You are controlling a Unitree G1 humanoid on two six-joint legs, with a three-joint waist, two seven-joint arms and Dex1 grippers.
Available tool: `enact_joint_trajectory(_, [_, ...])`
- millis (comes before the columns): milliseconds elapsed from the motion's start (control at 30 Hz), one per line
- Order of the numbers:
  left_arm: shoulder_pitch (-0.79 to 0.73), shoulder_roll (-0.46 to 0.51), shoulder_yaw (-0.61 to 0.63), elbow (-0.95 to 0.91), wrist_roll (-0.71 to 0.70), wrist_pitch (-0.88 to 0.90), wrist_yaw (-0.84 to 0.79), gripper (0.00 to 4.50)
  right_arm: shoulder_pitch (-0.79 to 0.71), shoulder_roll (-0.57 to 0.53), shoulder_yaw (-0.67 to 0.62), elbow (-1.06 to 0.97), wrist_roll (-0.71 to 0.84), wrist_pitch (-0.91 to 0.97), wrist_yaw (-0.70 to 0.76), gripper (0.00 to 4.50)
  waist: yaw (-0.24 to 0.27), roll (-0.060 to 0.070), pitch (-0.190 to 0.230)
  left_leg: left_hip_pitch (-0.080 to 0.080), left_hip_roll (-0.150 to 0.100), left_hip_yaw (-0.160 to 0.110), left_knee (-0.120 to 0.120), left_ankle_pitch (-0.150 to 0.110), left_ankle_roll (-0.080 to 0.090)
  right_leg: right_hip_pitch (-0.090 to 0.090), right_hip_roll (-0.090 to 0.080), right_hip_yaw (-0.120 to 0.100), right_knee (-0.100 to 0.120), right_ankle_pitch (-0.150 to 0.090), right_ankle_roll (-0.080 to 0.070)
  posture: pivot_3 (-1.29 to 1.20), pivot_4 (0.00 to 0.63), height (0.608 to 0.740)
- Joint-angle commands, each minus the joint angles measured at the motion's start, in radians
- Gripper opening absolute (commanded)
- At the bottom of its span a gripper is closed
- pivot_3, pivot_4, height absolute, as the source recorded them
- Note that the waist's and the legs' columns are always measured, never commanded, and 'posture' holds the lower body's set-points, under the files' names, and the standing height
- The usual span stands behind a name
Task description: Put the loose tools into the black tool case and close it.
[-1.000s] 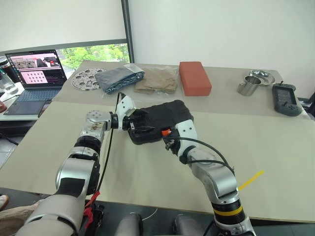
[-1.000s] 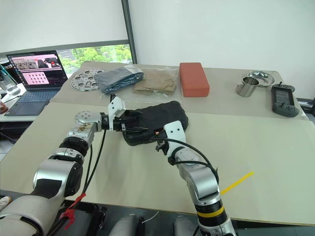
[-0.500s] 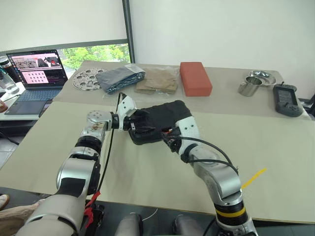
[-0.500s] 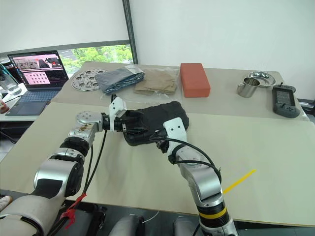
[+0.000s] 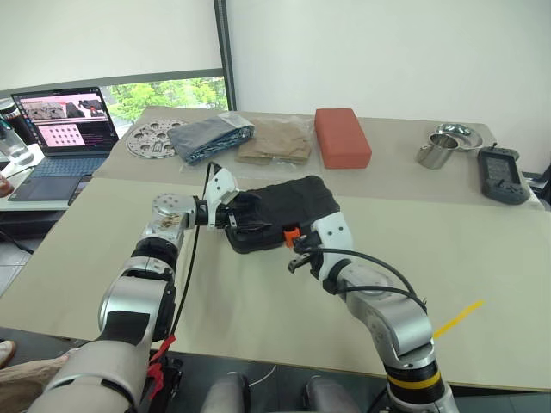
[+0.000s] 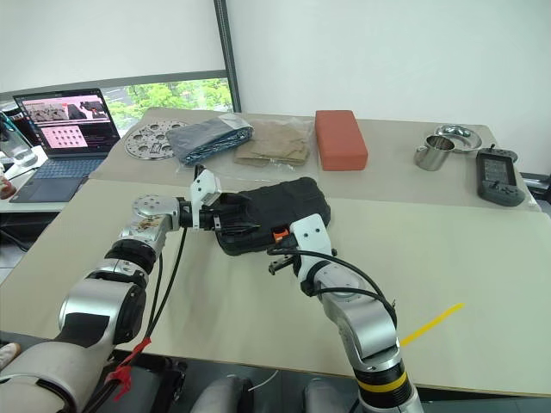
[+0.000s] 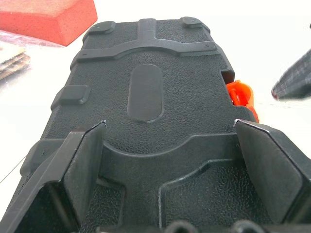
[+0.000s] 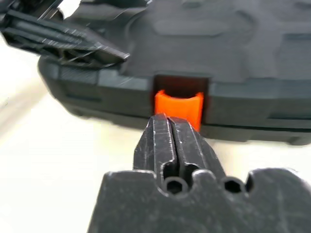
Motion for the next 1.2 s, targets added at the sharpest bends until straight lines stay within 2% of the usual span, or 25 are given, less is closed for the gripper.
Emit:
enact_joint_trajectory(33, [0.043, -0.015, -0.065, 0.045, 0.068, 0.017, 0.002, 4.5, -0.012, -0.001, -0.001, 0.01, 0.0, -0.033, 0.003, 0.03, 0.0, 0.0, 0.0, 0.0, 0.0, 0.0, 0.0, 0.0, 0.0, 0.0, 0.0, 0.0, 0.0, 0.0, 0.0, 0.0, 0.15, 0.74])
enact_joint_trajectory(900, [0.05, -0.007, -0.066, 0.039, 0.067, 0.018, -0.003, 4.5, -0.118, 0.037, -0.004, 0.187, -0.036, -0.155, -0.012, 0.03, -0.021, -0.001, 0.0, 0.001, 0.0, 0.0, -0.001, 0.0, 0.001, 0.0, 0.0, 0.0, 0.001, 0.0, 0.0, 0.0, 0.15, 0.74])
enact_joint_trajectory(1200, [0.048, 0.0, -0.048, 0.031, 0.05, 0.019, 0.003, 4.5, -0.081, 0.009, -0.013, 0.157, -0.02, -0.163, 0.034, 0.03, -0.025, -0.001, 0.0, 0.001, 0.0, -0.001, -0.002, 0.001, 0.002, 0.0, 0.0, 0.0, 0.002, 0.0, 0.0, 0.0, 0.15, 0.74])
